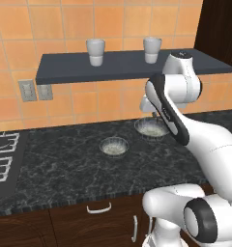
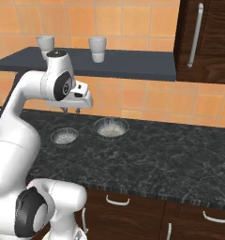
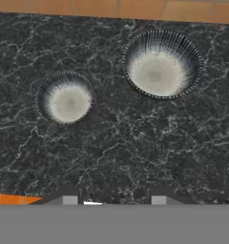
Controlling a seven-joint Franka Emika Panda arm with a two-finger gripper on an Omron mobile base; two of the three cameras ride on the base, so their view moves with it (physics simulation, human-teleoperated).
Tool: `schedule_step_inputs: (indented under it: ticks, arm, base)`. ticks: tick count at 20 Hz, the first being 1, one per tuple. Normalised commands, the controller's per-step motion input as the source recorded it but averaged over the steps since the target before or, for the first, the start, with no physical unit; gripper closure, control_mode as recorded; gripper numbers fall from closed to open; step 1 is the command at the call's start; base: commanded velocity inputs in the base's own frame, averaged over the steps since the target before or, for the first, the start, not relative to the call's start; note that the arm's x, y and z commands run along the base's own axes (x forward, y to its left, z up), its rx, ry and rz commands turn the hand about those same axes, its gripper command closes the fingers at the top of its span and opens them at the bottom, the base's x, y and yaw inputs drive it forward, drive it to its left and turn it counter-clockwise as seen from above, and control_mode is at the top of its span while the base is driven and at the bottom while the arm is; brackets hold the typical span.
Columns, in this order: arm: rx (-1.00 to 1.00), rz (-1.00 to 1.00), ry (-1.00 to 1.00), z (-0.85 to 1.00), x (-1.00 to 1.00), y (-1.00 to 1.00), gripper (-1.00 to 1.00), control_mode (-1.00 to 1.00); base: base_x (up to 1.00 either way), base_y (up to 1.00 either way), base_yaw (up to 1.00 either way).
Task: Pick up the bowls on the counter and stack them on top of one another in the open cabinet. Place the smaller bowl on top of the larger bowl.
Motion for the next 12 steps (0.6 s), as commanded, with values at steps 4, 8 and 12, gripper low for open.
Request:
schedule_step_inputs:
  ticks: [4, 8, 12]
  arm:
    - [-0.03, 0.00, -0.07, -0.52, -0.09, 0.50, -1.00, -1.00]
    - [-0.04, -0.08, 0.03, -1.00, 0.01, 0.90, -1.00, -1.00]
    - [0.05, -0.20, 0.00, -1.00, 0.15, 0.29, -1.00, -1.00]
  base:
    - [0.00, 0.00, 0.00]
    - [0.00, 0.00, 0.00]
    - [0.00, 0.00, 0.00]
